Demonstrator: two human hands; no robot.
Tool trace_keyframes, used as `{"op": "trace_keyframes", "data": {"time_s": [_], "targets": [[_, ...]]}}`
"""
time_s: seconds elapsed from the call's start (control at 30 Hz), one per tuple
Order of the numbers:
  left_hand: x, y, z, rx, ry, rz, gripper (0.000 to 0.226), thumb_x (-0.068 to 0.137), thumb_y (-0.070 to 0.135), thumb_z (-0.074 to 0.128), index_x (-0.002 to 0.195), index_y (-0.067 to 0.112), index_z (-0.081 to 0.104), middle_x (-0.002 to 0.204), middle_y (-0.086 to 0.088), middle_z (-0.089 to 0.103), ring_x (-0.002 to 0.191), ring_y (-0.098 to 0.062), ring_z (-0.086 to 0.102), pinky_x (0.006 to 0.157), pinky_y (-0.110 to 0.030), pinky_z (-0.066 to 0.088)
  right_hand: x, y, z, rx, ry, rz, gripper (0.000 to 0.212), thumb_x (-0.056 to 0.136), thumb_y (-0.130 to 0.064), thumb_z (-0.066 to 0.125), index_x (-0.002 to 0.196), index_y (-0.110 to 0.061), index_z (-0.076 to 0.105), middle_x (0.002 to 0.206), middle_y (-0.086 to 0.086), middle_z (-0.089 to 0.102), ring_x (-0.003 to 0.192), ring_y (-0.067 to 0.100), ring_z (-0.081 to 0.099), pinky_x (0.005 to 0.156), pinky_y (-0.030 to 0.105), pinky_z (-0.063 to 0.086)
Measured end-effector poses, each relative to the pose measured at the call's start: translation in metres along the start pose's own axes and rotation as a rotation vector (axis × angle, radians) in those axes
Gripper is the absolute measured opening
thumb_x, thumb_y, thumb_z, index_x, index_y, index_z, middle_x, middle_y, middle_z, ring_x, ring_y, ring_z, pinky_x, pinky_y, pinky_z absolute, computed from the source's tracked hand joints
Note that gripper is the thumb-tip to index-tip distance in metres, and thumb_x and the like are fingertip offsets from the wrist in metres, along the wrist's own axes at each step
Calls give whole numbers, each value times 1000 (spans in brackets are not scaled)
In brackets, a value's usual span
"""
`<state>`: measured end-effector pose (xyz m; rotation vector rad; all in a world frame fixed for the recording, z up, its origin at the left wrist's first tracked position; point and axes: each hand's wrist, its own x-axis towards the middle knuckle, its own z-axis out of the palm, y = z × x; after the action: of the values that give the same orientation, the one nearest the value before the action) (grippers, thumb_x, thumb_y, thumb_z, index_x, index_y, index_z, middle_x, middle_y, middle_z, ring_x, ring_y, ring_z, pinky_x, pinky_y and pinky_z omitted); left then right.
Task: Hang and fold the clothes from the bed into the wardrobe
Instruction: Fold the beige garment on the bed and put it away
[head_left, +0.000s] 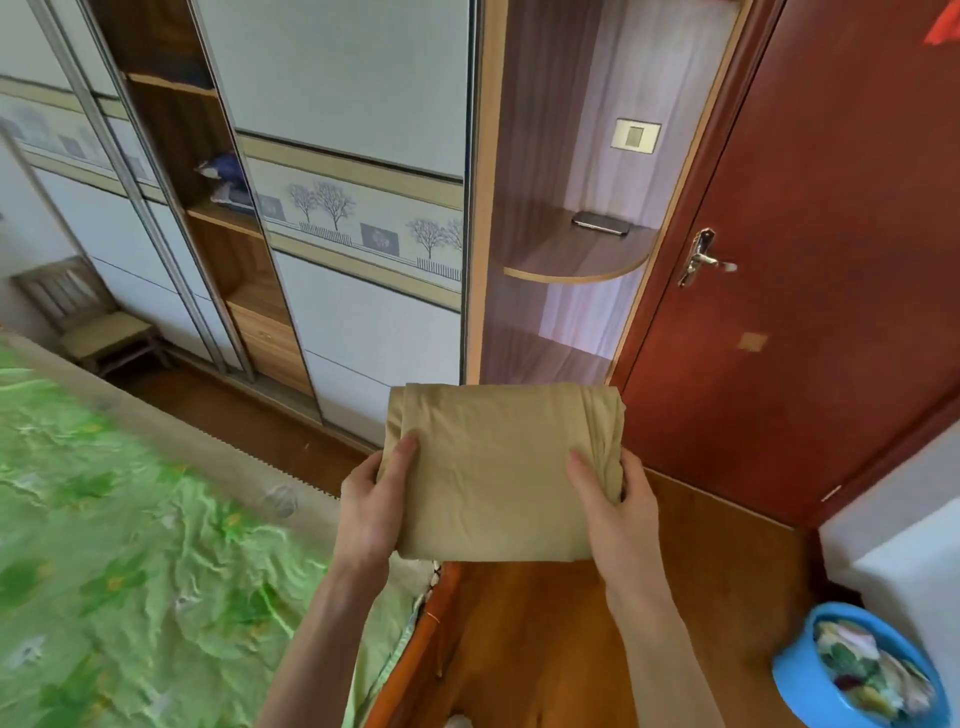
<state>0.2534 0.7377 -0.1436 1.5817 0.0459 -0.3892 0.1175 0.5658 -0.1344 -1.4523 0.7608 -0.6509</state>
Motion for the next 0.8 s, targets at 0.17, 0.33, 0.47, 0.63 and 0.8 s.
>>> {"op": "trace_keyframes", "data": {"time_s": [0.17, 0.33, 0.47, 0.63, 0.8], "targets": [[85, 31, 21, -19, 78, 57, 50, 94, 59, 68, 89, 9, 77, 88, -1, 76, 81, -19, 69, 73, -37, 53, 91, -18, 42, 32, -60, -25, 56, 91, -55, 71, 142, -37, 54, 124, -17, 66, 111, 3, 65, 91, 28, 54], [141, 52, 28, -42, 162, 29, 44, 94, 56, 68, 91, 13, 78, 91, -2, 78, 83, -18, 70, 76, -37, 56, 159, -22, 81, 11, -138, -7, 65, 88, -60, 70, 145, -36, 50, 127, -13, 64, 115, 10, 64, 97, 39, 57], [188, 54, 30, -55, 246, 37, 63, 87, 66, 69, 96, 4, 74, 87, -6, 73, 82, -19, 64, 74, -38, 52, 214, -17, 114, 35, -262, 5, 38, 94, -49, 69, 129, -47, 55, 112, -23, 67, 97, -6, 67, 79, 21, 55], [233, 59, 32, -97, 420, 41, 77, 81, 71, 68, 101, -3, 70, 90, -12, 73, 82, -21, 64, 75, -41, 52, 287, -15, 166, 13, -430, 31, 21, 96, -41, 71, 114, -47, 62, 102, -23, 72, 94, -2, 69, 79, 27, 57], [273, 71, 42, -160, 605, 2, 39, 93, 57, 68, 93, 19, 77, 98, -5, 80, 99, -28, 75, 92, -52, 61, 358, -21, 215, -28, -640, 24, 22, 94, -46, 71, 114, -40, 65, 101, -19, 74, 92, 3, 72, 83, 41, 60]]}}
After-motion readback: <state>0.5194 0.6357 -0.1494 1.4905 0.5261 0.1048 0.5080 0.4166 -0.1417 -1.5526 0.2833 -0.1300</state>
